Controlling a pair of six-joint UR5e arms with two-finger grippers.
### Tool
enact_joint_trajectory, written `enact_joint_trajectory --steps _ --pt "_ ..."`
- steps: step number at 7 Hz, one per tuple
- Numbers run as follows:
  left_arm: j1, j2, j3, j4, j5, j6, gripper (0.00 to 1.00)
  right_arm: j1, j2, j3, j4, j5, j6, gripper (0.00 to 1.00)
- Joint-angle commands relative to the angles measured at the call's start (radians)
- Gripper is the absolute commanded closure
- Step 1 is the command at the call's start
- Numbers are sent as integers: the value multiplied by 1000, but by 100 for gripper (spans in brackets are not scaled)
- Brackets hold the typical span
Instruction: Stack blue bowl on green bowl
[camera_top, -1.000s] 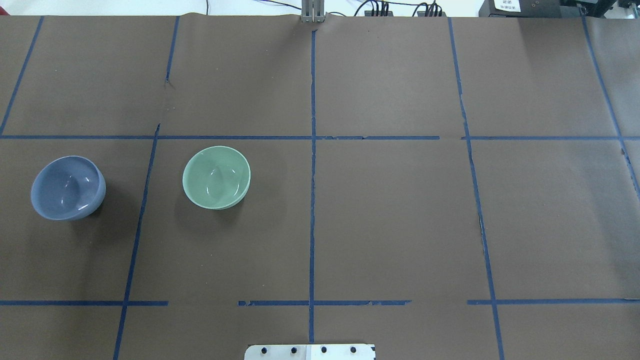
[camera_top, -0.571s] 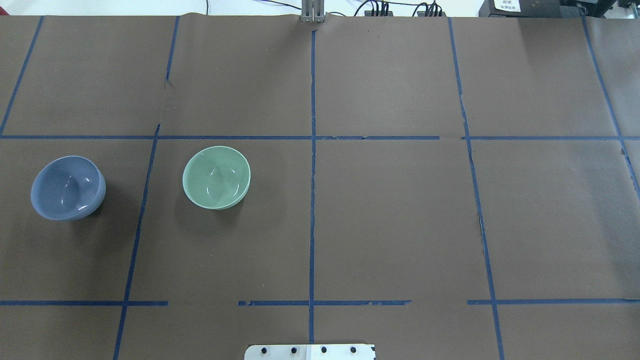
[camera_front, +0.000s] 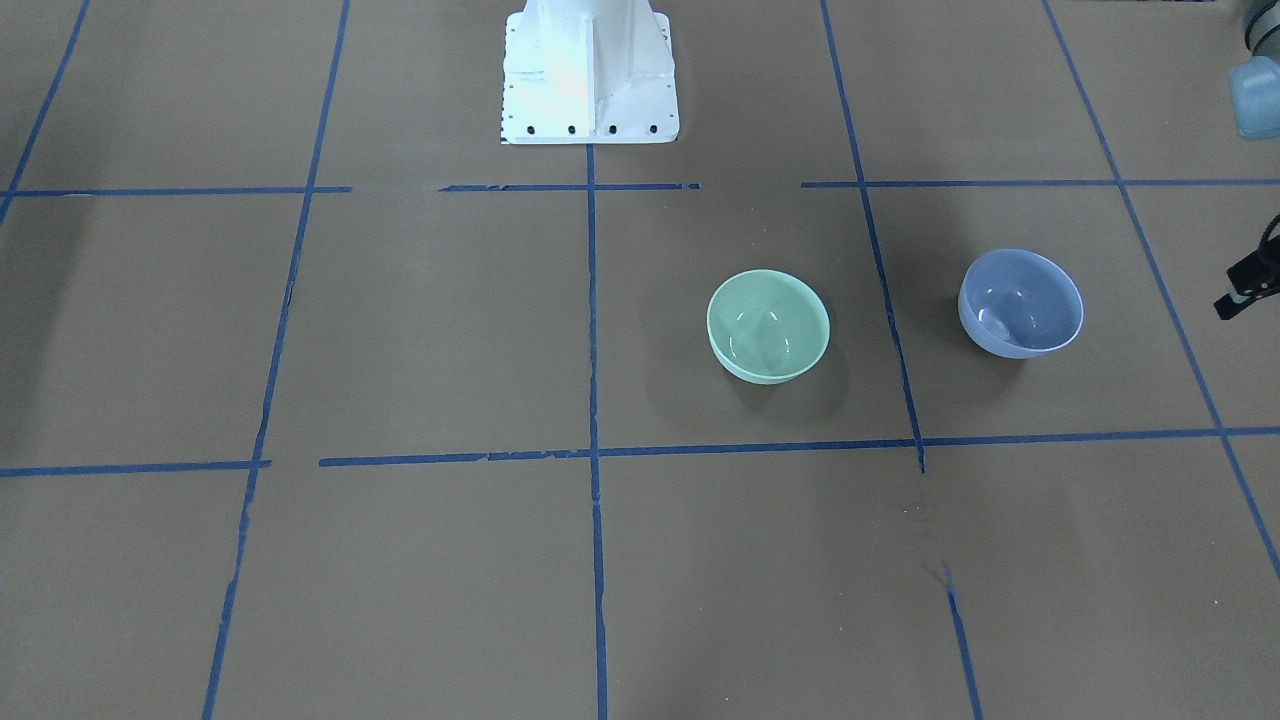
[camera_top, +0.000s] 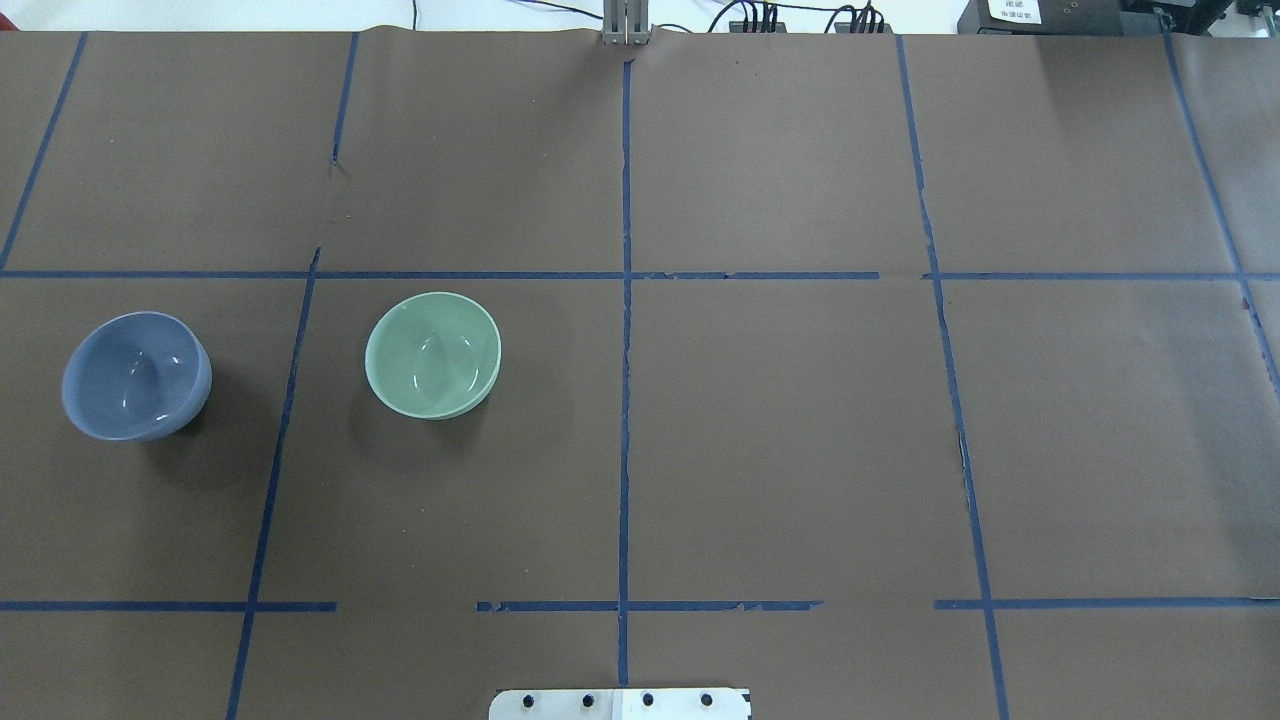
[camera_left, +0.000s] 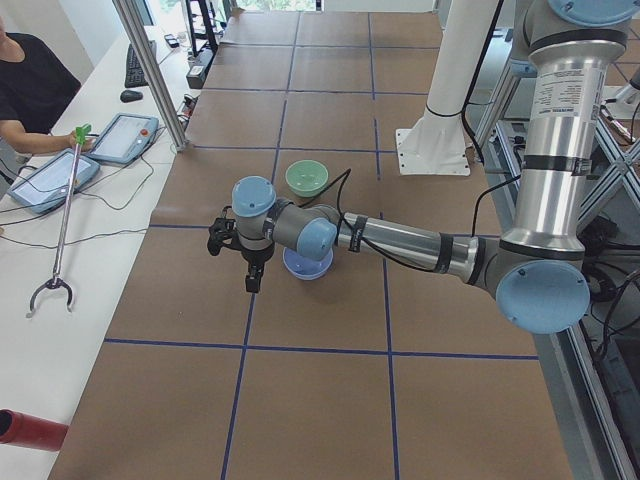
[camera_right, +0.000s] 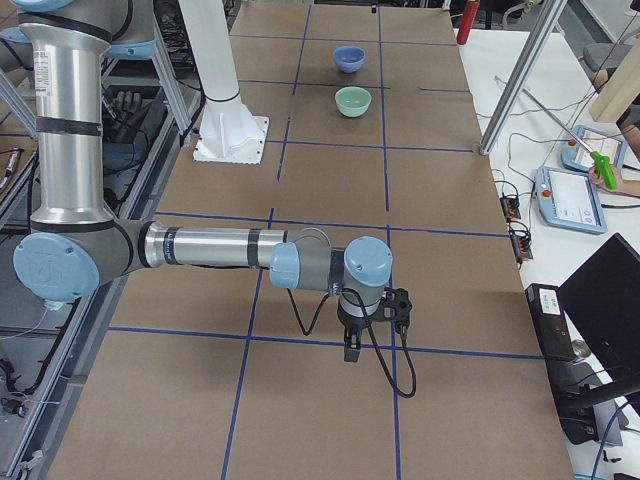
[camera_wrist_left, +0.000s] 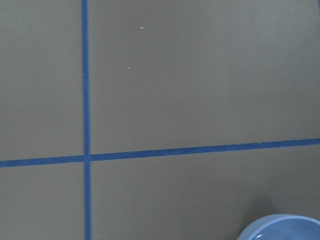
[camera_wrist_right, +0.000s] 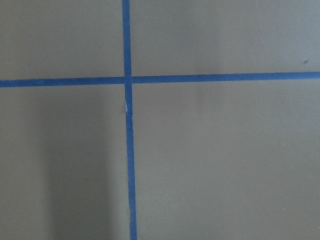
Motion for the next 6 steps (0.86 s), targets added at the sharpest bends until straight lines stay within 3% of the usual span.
enact_joint_trajectory --steps 1,3,6 --pt "142 20 -8 -84 2 -228 0 1 0 0 0 0 0 0" --pt "243 145 7 -364 101 -379 0 0 0 0 0 0 0 0" --pt "363 163 12 -407 158 -445 0 0 0 0 0 0 0 0"
